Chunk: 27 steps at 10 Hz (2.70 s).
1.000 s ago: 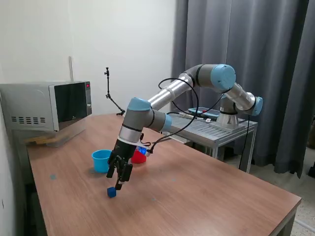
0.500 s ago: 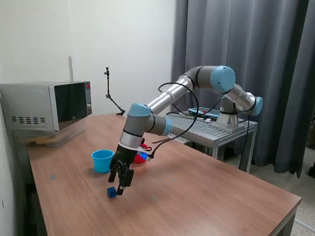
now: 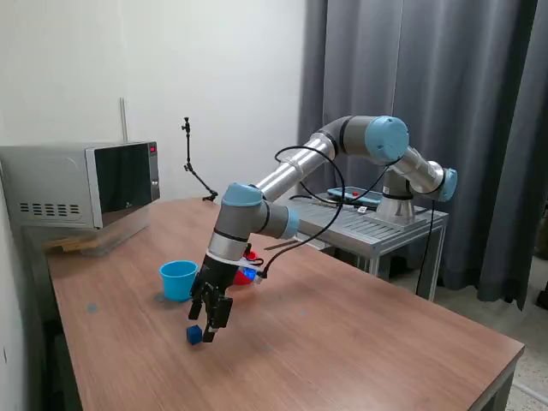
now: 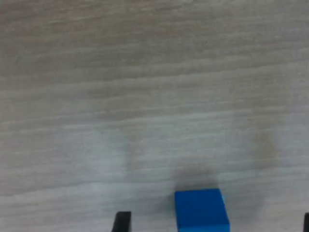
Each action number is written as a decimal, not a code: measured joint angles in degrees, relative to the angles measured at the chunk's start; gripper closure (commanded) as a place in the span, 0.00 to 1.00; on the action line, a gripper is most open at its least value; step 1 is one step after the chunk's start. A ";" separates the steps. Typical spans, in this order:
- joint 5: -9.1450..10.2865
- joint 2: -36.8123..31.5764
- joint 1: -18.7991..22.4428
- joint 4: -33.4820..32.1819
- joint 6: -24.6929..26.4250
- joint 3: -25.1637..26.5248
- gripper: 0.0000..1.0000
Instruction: Place red objects in the red bin, and blue objects in the blue bin.
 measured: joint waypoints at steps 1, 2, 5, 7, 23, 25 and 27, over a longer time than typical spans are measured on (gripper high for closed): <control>0.00 0.02 0.00 -0.05 0.00 -0.15 0.00; 0.00 0.04 0.00 -0.08 0.00 -0.24 0.00; 0.00 0.05 0.03 -0.13 0.00 -0.11 1.00; 0.00 0.06 0.04 -0.11 0.00 0.05 1.00; -0.53 -7.21 -0.02 6.50 -0.15 1.97 1.00; -0.53 -8.30 -0.20 8.26 -0.16 2.13 1.00; -0.48 -9.55 -0.51 10.17 -0.14 2.12 1.00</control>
